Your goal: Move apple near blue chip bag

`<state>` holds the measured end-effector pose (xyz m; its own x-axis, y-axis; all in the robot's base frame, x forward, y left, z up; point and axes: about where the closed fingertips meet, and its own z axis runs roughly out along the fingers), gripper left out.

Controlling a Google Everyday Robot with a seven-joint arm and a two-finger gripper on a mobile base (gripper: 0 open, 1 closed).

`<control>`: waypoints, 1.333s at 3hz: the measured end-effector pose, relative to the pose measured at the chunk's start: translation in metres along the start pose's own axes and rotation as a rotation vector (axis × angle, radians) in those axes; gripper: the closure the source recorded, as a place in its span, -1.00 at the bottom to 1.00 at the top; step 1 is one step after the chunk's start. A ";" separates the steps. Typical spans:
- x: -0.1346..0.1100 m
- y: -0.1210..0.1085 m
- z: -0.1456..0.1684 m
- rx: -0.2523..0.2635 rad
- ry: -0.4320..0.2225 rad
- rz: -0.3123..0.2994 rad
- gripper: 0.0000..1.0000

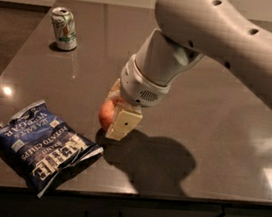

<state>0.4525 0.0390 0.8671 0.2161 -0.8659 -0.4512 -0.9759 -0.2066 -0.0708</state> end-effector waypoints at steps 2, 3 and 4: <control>-0.013 0.007 0.022 -0.040 0.010 -0.078 0.29; -0.014 0.008 0.025 -0.046 0.013 -0.087 -0.19; -0.015 0.009 0.025 -0.044 0.014 -0.090 -0.64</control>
Offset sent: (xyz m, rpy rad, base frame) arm -0.0133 0.0268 -0.0270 -0.0278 0.0085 0.1305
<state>0.4398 0.0615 0.8514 0.3033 -0.8494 -0.4320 -0.9502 -0.3034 -0.0707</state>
